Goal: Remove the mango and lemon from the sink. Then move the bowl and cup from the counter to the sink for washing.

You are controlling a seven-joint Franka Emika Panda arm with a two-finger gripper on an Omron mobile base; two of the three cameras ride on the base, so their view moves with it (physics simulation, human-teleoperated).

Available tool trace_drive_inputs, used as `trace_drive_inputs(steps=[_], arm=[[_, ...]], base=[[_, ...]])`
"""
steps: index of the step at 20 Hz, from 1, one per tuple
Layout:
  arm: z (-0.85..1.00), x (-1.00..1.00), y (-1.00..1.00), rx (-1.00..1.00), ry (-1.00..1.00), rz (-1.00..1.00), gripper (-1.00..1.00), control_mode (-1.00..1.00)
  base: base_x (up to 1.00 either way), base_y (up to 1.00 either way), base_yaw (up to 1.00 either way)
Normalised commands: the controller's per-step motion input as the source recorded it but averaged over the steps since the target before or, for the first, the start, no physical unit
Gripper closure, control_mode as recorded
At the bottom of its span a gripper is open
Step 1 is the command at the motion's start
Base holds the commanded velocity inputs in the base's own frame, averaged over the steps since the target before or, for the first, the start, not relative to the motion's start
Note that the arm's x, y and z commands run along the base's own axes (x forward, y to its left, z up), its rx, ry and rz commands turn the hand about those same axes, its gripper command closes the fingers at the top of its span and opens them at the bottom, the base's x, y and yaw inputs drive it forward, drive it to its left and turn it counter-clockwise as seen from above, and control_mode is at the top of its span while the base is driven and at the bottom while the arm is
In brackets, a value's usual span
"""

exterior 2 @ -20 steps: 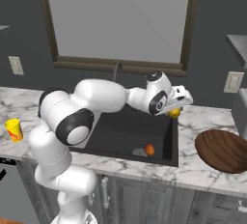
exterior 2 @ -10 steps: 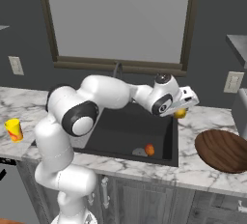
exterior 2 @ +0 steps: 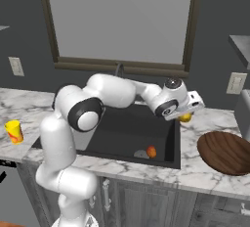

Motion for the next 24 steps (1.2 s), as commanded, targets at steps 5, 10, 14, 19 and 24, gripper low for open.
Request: trace_drive_inputs(steps=[5, 10, 14, 19, 24], arm=[[-0.15, 0.12, -0.10, 0.05, 0.01, 0.03, 1.00, -1.00], [-0.18, 0.13, -0.09, 0.03, 0.07, 0.01, 1.00, -1.00], [-0.20, 0.20, -0.04, 0.02, 0.12, 0.00, 1.00, -1.00], [-0.19, 0.24, -0.03, 0.03, 0.10, 0.01, 1.00, -1.00], [-0.17, 0.24, -0.06, 0.04, 0.09, 0.02, 1.00, -1.00]], base=[[0.00, 0.00, 0.00], [0.00, 0.00, 0.00], [0.00, 0.00, 0.00], [0.00, 0.00, 0.00], [0.00, 0.00, 0.00]])
